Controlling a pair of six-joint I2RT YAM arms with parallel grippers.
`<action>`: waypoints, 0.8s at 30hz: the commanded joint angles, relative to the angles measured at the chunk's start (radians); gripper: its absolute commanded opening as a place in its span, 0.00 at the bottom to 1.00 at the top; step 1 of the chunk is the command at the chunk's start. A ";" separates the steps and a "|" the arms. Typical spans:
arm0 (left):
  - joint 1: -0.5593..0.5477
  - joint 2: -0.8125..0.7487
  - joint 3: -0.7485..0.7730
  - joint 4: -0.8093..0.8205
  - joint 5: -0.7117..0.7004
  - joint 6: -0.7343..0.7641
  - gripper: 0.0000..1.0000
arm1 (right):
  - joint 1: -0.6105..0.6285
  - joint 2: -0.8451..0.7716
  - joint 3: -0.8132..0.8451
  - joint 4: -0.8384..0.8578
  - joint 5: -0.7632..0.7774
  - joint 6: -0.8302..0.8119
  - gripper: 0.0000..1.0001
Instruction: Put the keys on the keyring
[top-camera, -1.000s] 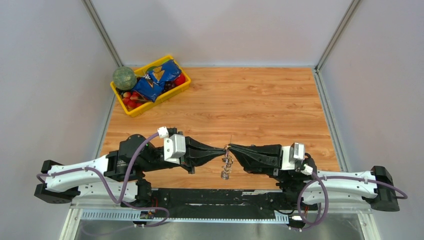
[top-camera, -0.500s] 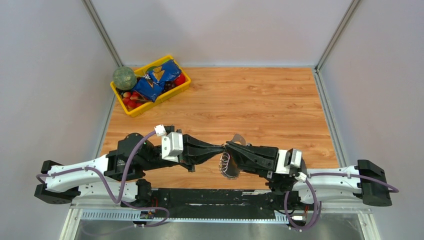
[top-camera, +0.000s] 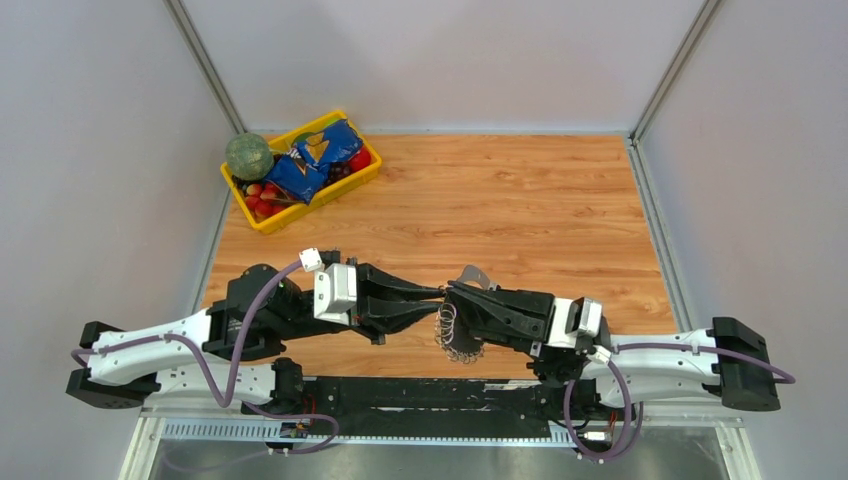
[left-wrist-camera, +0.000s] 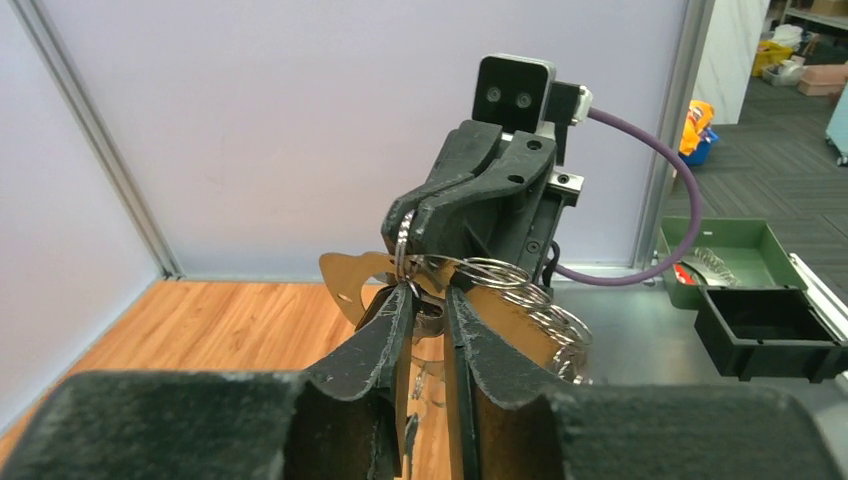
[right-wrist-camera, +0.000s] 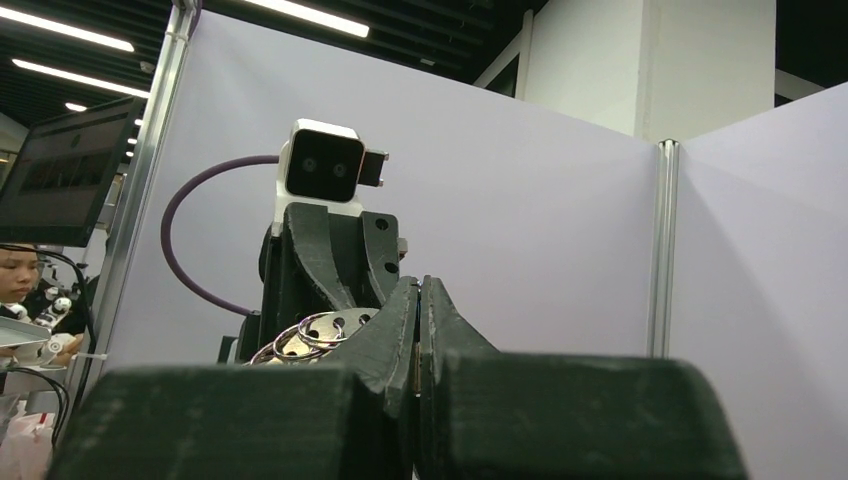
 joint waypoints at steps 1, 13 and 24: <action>-0.015 -0.030 -0.016 -0.037 0.060 -0.021 0.28 | -0.001 -0.049 0.000 0.196 -0.007 0.021 0.00; -0.015 -0.108 -0.034 -0.024 0.057 -0.021 0.55 | -0.003 -0.186 -0.016 -0.016 -0.094 0.083 0.00; -0.015 -0.072 0.019 0.040 0.107 -0.021 0.59 | -0.003 -0.214 -0.010 -0.060 -0.202 0.157 0.00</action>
